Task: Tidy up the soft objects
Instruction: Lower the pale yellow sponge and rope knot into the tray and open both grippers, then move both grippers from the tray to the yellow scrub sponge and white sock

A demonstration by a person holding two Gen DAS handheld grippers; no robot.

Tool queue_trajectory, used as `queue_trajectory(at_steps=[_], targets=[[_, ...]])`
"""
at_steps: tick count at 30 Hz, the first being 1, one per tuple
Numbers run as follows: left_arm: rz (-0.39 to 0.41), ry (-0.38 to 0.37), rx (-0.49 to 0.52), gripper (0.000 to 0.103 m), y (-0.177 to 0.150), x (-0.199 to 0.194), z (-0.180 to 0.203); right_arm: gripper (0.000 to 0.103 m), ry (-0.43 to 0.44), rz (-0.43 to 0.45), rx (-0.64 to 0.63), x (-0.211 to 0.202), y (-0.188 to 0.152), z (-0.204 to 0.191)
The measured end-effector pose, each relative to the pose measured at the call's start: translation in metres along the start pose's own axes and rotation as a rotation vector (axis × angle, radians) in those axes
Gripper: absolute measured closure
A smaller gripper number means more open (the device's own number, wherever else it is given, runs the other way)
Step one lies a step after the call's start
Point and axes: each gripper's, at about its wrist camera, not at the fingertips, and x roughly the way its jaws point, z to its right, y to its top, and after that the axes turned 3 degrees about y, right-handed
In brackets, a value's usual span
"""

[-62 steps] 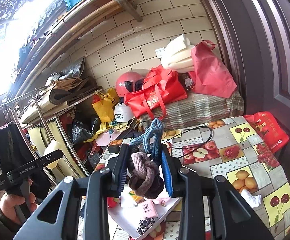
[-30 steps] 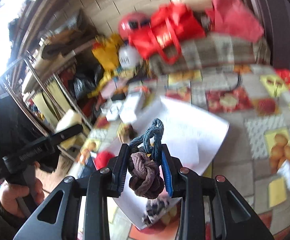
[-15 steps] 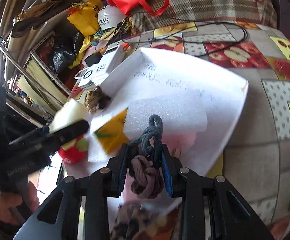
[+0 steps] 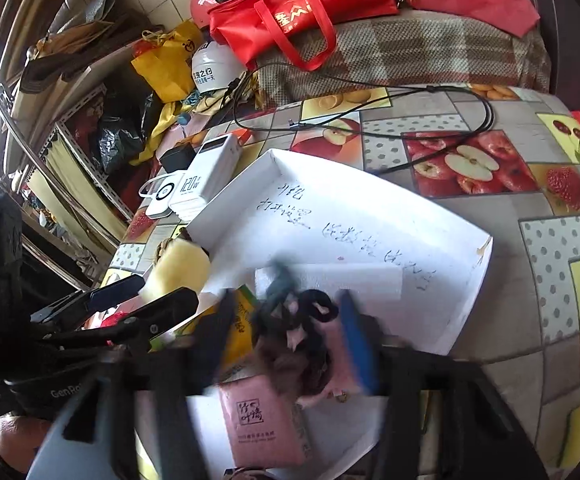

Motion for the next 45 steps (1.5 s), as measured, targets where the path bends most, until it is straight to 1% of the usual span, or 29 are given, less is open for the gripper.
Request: queue_trajectory(at_steps=[1,2,5,9,13,17,25,28,30,33,36,39,42,45], targets=[[0.008,-0.002,-0.01,0.0,-0.001,-0.003,-0.003,0.005,0.004,-0.002,0.007,-0.001,-0.001,0.0],[0.016,-0.003,-0.019,0.0,-0.002,-0.008,-0.006,0.001,-0.002,0.01,0.01,-0.004,-0.002,0.0],[0.04,0.002,-0.037,0.0,-0.004,-0.022,-0.011,0.0,-0.017,0.042,-0.003,-0.015,-0.004,-0.003],[0.071,-0.002,-0.051,0.0,-0.003,-0.041,-0.013,0.0,-0.019,0.057,-0.003,-0.029,-0.01,-0.008],[0.096,-0.028,-0.046,0.0,-0.002,-0.061,-0.005,0.0,-0.03,0.069,0.002,-0.044,-0.015,-0.01],[0.128,-0.042,-0.018,0.0,-0.002,-0.084,0.008,0.0,-0.04,0.105,0.005,-0.068,-0.018,-0.014],[0.207,-0.089,0.059,0.0,-0.01,-0.136,0.038,0.0,-0.066,0.223,0.0,-0.13,-0.028,-0.021],[0.217,-0.11,0.082,0.0,-0.014,-0.147,0.05,0.0,-0.094,0.255,0.013,-0.15,-0.037,-0.018],[0.22,-0.142,0.107,0.0,-0.019,-0.152,0.062,0.0,-0.115,0.263,0.034,-0.16,-0.045,-0.011],[0.197,-0.199,0.162,0.0,-0.027,-0.15,0.087,0.0,-0.151,0.278,0.075,-0.174,-0.056,0.006],[0.143,-0.262,0.194,0.0,-0.037,-0.142,0.113,0.0,-0.208,0.297,0.127,-0.19,-0.069,0.034],[0.084,-0.29,0.242,0.0,-0.05,-0.128,0.145,0.0,-0.284,0.31,0.208,-0.207,-0.085,0.072],[0.042,-0.309,0.317,0.0,-0.062,-0.109,0.181,0.0,-0.358,0.319,0.3,-0.227,-0.103,0.116],[-0.038,-0.346,0.356,0.0,-0.074,-0.084,0.214,0.0,-0.412,0.347,0.357,-0.248,-0.119,0.158]])
